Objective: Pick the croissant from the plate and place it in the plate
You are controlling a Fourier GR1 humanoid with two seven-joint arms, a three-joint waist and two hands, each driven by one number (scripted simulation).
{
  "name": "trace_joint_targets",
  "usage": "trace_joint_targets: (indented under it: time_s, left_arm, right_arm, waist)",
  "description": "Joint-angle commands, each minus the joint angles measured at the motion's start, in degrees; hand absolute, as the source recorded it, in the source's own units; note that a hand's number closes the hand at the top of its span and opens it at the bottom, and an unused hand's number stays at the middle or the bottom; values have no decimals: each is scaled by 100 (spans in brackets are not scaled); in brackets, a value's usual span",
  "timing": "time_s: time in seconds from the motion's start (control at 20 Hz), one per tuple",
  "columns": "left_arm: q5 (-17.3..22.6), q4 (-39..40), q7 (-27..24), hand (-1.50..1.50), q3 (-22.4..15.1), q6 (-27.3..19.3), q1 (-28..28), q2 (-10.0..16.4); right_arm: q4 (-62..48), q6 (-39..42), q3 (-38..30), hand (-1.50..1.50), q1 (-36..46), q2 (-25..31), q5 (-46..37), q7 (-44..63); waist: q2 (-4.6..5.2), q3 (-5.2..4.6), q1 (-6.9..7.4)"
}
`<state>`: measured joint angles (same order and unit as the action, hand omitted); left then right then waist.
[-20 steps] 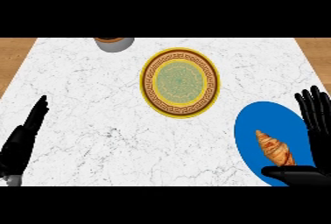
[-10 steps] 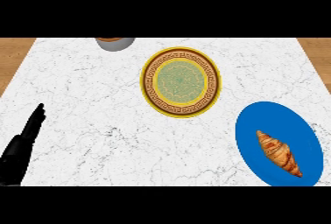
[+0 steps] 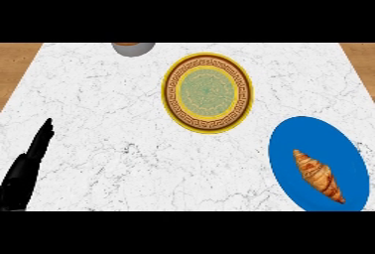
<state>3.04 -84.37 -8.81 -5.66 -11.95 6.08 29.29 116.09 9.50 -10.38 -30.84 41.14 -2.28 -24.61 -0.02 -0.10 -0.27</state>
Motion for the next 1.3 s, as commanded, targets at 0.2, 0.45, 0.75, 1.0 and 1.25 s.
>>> trace_joint_targets:
  time_s: [0.2, 0.45, 0.75, 1.0, 1.25]
  left_arm:
    - [-213, 30, 71, 0, -40, -44, -138, -239]
    - [-237, 251, -145, 0, 108, 159, -251, -231]
    - [-308, -317, 292, 0, 121, 159, -1, -309]
    - [-460, 166, 140, 0, 292, 260, -332, -426]
    - [-777, -32, 161, 0, 297, 236, -157, -736]
  right_arm:
    - [-65, 335, 440, -150, 764, 390, -993, 1704]
    - [-537, 643, 1051, -150, 1514, 325, -1619, 2192]
    - [-886, 1150, 1239, -150, 1915, 467, -2282, 2431]
    - [-1966, 1248, 1635, -150, 2551, 153, -2931, 1937]
    - [-1948, 1319, 1470, -150, 2235, -142, -3253, 1512]
  waist:
    - [21, 6, 89]
    - [25, 8, 120]
    - [4, 10, 86]
    - [13, 11, 66]
    - [-2, 10, 21]
